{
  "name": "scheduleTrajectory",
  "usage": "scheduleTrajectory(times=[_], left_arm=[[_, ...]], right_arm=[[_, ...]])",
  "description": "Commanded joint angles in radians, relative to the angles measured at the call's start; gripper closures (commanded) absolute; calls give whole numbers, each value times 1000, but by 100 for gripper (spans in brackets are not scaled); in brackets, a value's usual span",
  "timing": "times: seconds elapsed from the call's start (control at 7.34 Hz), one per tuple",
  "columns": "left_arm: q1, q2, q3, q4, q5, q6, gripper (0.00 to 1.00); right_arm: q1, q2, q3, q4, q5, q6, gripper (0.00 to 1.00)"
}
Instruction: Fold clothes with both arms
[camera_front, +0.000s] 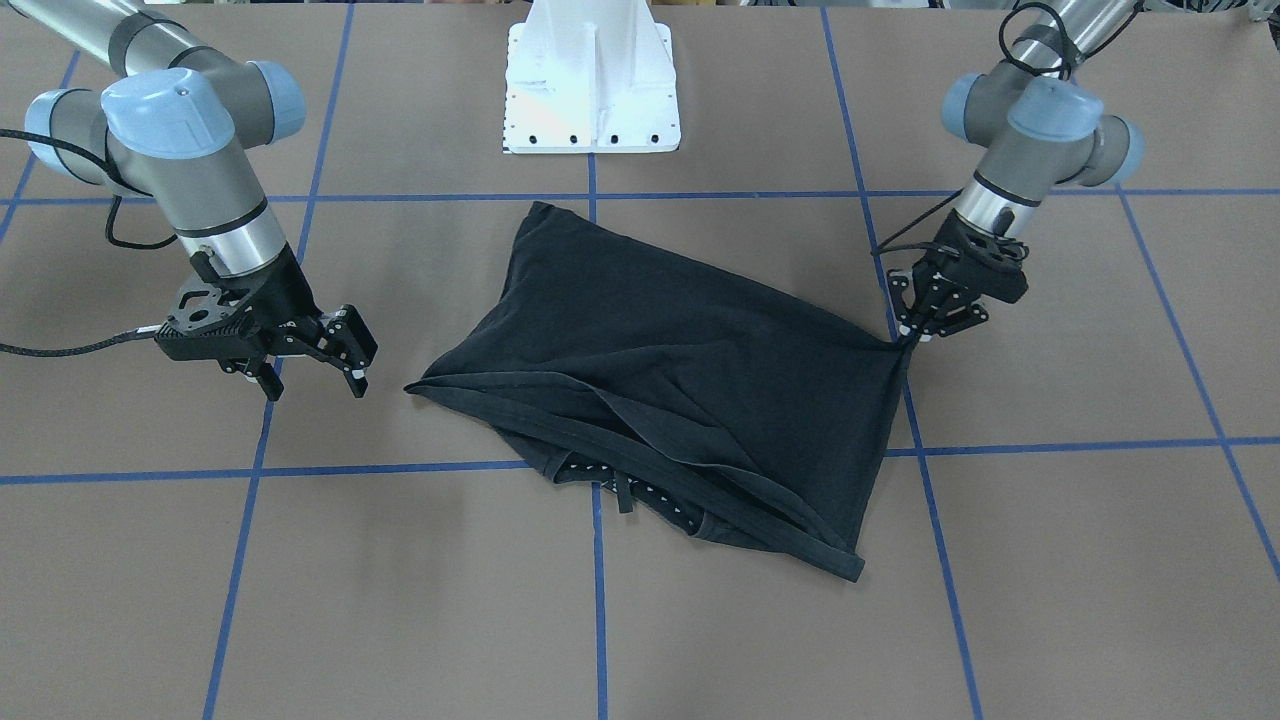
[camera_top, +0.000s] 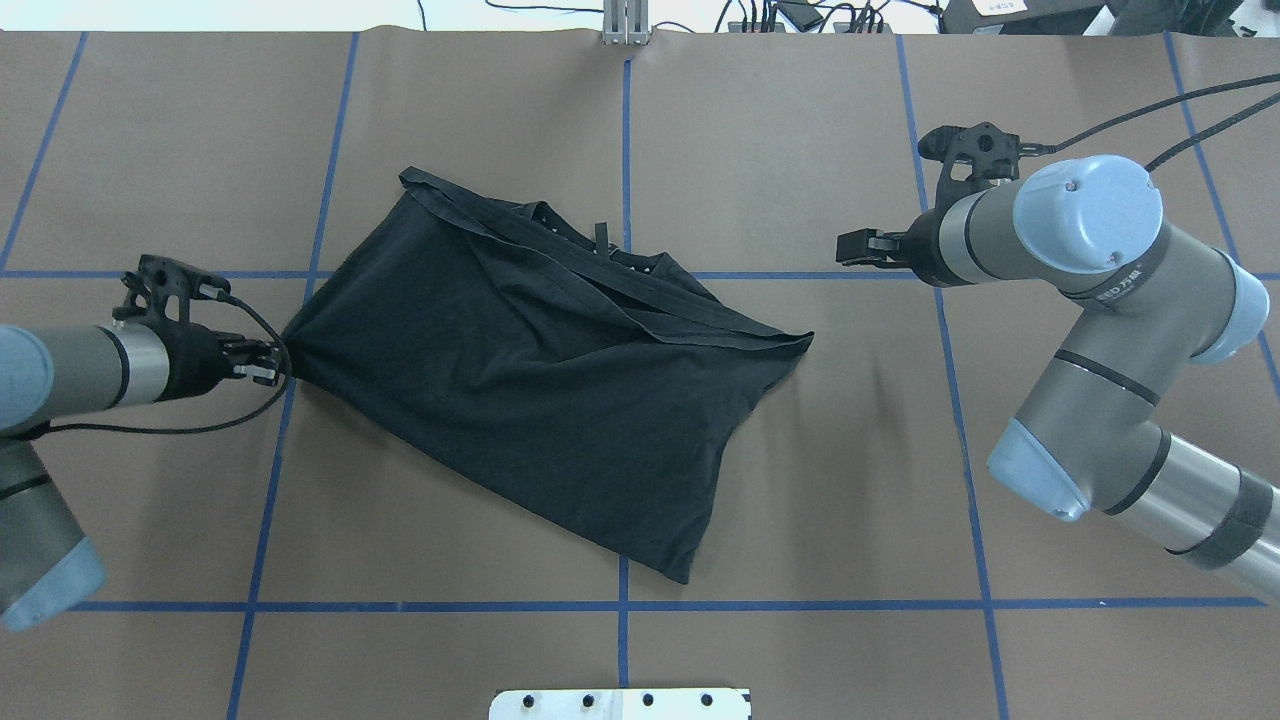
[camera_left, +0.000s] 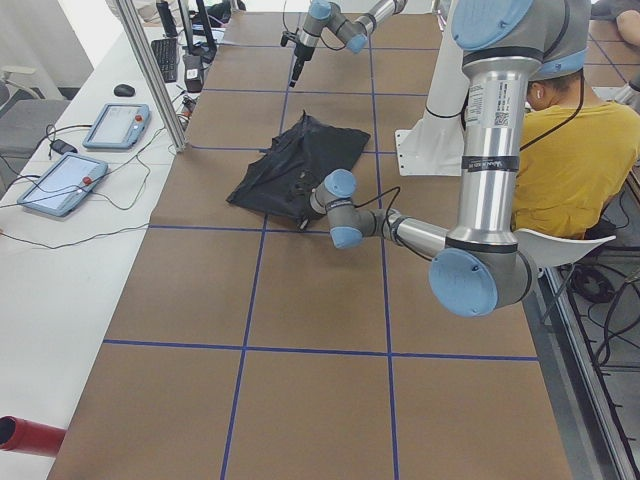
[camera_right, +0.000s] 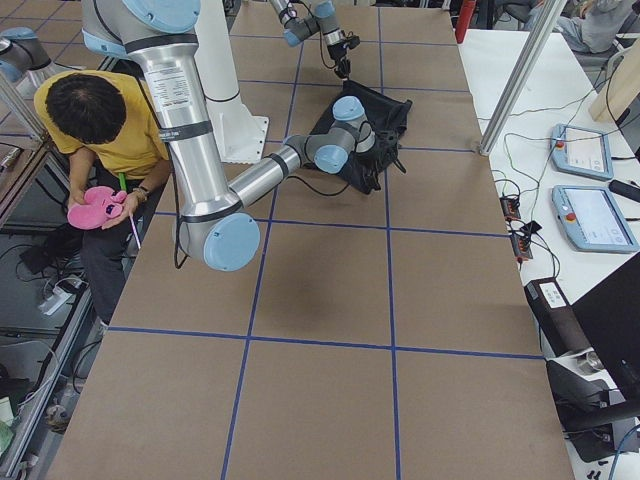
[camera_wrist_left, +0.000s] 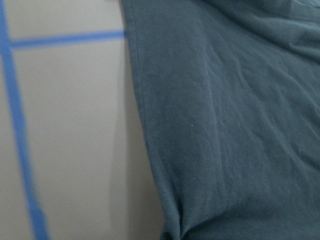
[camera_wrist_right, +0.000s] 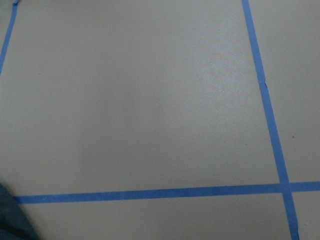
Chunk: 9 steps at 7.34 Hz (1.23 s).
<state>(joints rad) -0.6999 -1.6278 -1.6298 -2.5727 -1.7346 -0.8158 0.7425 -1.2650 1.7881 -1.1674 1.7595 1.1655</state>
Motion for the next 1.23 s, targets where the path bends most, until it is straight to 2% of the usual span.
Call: scheduleTrajectory(times=[0.0,0.27,0.55,0.68,0.82,0.95,1.09], left_arm=[[-165,-199,258,2,-42,121,100],[-254,-494,600,3,-42,181,100],[-271,-692,839,3,-33,182,100],[-282,-698,847,0,-36,182,100],[-293,-695,844,-24,-40,191,39],[-311,-681,825,-53,-42,254,0],[-376,-675,794,-44,-134,330,0]], right_arm=[[-2,4,-3,0,0,0,0],[-2,9,-3,-2,0,0,0],[-2,10,-1,-5,0,0,0],[-2,10,-6,-2,-2,0,0],[-5,12,-6,-2,-2,0,0],[-8,18,-7,-2,-3,6,0],[-11,60,-24,-11,-5,23,0]])
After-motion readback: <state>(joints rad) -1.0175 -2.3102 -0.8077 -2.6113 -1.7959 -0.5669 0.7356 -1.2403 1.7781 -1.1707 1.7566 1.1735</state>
